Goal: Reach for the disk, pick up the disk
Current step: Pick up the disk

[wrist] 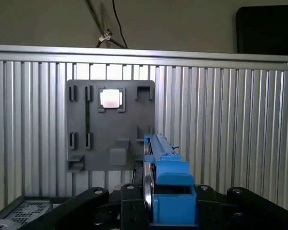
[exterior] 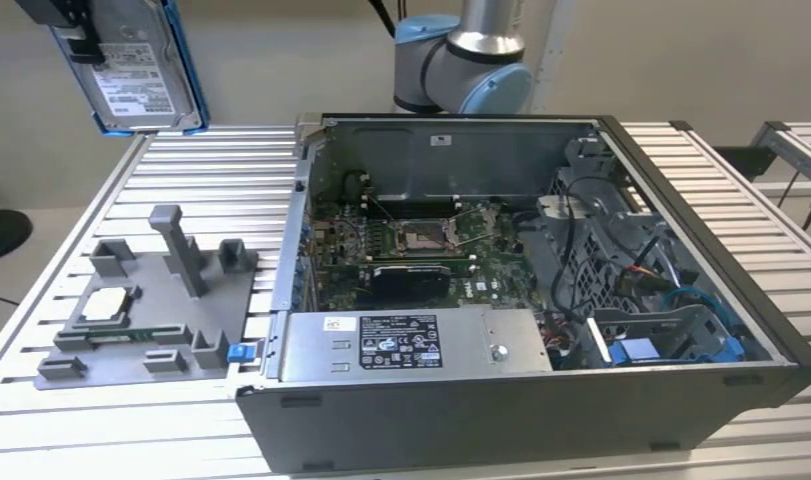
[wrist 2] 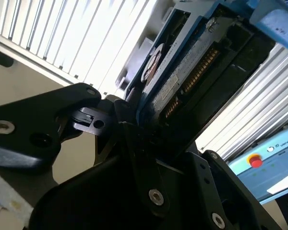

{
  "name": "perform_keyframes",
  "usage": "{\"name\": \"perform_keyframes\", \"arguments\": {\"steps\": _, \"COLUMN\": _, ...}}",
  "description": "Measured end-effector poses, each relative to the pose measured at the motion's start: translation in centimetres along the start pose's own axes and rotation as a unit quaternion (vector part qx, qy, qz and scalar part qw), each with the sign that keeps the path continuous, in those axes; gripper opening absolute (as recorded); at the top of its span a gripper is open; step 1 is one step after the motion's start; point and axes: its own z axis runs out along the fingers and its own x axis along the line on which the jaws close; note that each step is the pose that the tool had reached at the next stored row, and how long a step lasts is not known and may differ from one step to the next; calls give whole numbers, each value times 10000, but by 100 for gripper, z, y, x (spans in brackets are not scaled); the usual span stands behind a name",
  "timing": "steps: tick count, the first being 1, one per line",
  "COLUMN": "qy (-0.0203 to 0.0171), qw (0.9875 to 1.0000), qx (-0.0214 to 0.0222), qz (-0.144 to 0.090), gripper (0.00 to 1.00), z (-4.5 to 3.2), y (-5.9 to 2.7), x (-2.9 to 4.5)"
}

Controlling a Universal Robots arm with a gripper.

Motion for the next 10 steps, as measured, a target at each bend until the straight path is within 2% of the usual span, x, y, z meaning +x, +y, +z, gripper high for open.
{"name": "perform_keyframes", "arguments": {"steps": 10, "qy": 0, "qw": 10000, "qx": -1, "qz": 0, "gripper": 0, "z": -8, "y": -233, "x": 1}}
